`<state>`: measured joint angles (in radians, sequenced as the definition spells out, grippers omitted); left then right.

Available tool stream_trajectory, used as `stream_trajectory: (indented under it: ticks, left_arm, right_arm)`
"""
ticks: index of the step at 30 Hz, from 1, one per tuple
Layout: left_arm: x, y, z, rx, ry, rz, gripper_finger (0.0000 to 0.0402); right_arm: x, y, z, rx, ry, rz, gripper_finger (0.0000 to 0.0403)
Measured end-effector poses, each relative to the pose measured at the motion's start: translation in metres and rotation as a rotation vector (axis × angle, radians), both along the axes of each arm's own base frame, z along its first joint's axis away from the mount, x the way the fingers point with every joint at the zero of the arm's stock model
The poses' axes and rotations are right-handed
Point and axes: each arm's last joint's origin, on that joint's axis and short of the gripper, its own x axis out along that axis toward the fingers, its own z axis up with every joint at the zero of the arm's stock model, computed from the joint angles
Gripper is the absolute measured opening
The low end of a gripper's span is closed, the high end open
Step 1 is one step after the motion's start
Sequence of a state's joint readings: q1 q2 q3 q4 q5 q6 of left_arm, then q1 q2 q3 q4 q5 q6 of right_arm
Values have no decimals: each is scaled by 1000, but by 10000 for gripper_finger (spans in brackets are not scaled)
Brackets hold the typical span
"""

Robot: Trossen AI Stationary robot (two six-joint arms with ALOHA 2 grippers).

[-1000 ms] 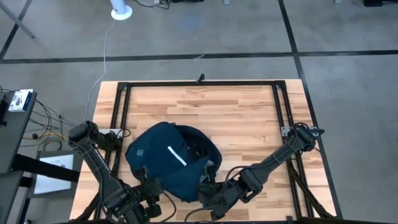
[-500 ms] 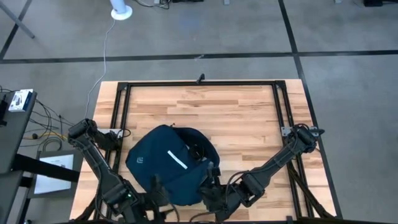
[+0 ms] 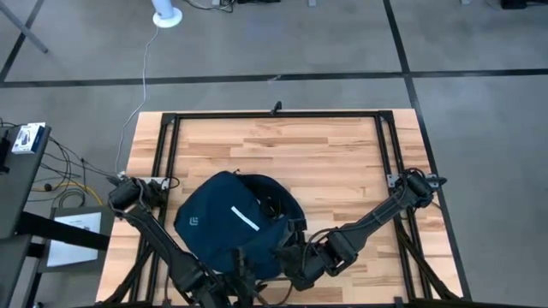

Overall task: Unpack backpack
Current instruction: Close the blue backpack

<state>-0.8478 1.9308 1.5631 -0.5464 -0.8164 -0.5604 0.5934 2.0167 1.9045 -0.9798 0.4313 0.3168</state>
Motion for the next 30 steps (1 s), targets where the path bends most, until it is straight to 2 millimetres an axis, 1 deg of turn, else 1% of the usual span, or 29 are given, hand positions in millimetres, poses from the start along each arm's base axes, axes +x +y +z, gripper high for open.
stream_trajectory:
  ticks: [3, 7, 10, 12, 16, 20, 23, 27, 30]
  left_arm:
    - [-3, -1, 0, 30, -27, 25, 247]
    - [-4, 0, -2, 56, -13, 28, 247]
    - [1, -2, -11, 80, 0, 16, 247]
    - [8, -4, -20, 101, 8, 6, 246]
    - [12, -9, -37, 268, 50, -37, 246]
    - [14, -15, -43, 427, 49, -30, 246]
    - [15, -14, -44, 474, 57, -27, 246]
    - [14, -8, -45, 552, 43, 29, 244]
    - [14, -5, -45, 567, 44, 51, 225]
  right_arm:
    - [0, 0, 0, -3, 4, 0, 0]
    - [0, -1, 0, -13, -5, -8, 0]
    - [0, -1, 1, -12, -8, -8, 0]
    - [0, -1, 1, -11, -9, -8, 0]
    - [1, -2, 1, -5, -13, -17, 0]
    - [2, -3, 1, -4, -13, -22, 0]
    - [2, -3, 1, 0, -15, -27, 0]
    - [2, -3, 1, 1, -16, -27, 0]
    - [2, -3, 1, 6, -17, -33, 0]
